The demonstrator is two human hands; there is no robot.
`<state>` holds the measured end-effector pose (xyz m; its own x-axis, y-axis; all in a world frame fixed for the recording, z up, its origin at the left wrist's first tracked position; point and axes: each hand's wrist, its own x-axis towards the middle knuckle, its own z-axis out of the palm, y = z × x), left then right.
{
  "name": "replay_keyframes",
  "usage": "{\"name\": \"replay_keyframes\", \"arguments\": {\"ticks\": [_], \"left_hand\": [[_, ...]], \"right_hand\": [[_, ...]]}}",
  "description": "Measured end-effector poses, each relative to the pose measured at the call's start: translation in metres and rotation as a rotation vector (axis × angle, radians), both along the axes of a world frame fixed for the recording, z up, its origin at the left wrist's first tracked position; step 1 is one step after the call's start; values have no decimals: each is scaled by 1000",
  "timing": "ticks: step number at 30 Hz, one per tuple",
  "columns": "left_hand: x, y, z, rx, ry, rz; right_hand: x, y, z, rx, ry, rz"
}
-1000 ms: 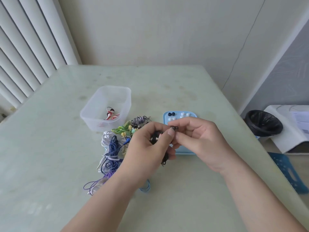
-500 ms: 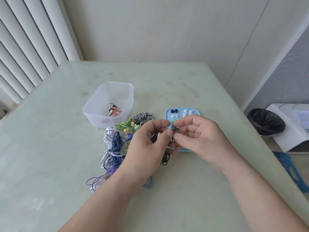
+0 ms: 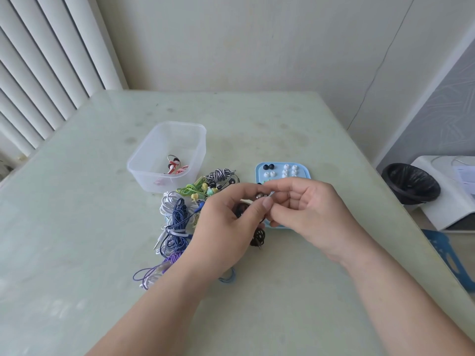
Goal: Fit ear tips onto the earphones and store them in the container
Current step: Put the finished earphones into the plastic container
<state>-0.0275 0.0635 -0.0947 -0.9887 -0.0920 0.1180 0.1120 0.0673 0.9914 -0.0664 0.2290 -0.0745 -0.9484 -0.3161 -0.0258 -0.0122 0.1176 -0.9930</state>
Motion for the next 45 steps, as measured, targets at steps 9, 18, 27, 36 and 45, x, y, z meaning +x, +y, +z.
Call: {"name": "replay_keyframes", "arguments": {"ticks": [9, 18, 27, 36, 45], "left_hand": [[-1, -3, 2, 226, -43, 153], [1, -4, 4, 217, -37, 80], [0, -7, 5, 162, -9, 11], [-1, -5, 2, 126, 8, 5], [-6, -10, 0, 269, -69, 48]], "right_hand": [[-3, 4, -1, -70, -64, 34], [-3, 5, 4, -196, -185, 86], [-2, 3, 1, -240, -197, 68], [2, -2, 4, -30, -14, -67], [-43, -10, 9, 548, 255, -253]]}}
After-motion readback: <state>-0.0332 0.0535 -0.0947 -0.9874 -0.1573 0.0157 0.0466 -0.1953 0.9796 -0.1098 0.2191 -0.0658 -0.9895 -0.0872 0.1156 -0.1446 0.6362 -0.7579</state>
